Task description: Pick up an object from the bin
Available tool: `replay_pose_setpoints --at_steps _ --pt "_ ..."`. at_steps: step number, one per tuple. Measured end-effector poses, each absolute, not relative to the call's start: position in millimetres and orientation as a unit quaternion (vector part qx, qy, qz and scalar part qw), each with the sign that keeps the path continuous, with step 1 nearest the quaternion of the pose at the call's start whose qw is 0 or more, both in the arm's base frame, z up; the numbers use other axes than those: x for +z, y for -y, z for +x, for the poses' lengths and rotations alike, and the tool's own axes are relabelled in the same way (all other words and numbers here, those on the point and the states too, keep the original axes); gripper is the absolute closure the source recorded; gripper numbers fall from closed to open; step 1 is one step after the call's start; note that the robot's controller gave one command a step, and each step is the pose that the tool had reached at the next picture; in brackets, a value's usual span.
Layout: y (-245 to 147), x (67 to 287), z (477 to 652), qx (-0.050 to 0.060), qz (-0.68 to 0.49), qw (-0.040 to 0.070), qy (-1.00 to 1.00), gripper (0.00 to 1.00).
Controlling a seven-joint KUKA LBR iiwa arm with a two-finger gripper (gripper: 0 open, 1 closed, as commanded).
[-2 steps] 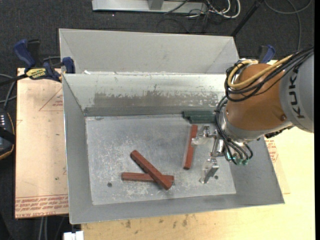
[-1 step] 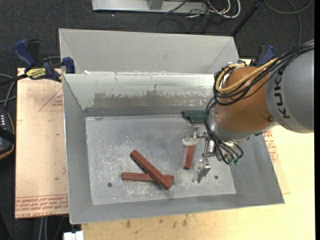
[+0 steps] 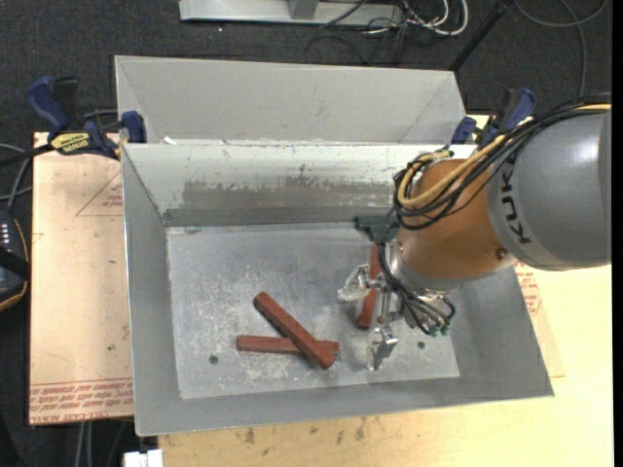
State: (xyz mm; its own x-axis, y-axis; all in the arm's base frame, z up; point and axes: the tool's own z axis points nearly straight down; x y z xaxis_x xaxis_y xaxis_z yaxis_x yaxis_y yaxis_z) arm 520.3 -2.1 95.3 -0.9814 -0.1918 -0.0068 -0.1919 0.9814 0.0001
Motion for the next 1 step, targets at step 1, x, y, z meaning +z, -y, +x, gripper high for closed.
replay_pose_setpoints --at_steps 1 --pt "40.7 78.0 583.3 0.001 -0.09 0.008 -0.996 1.0"
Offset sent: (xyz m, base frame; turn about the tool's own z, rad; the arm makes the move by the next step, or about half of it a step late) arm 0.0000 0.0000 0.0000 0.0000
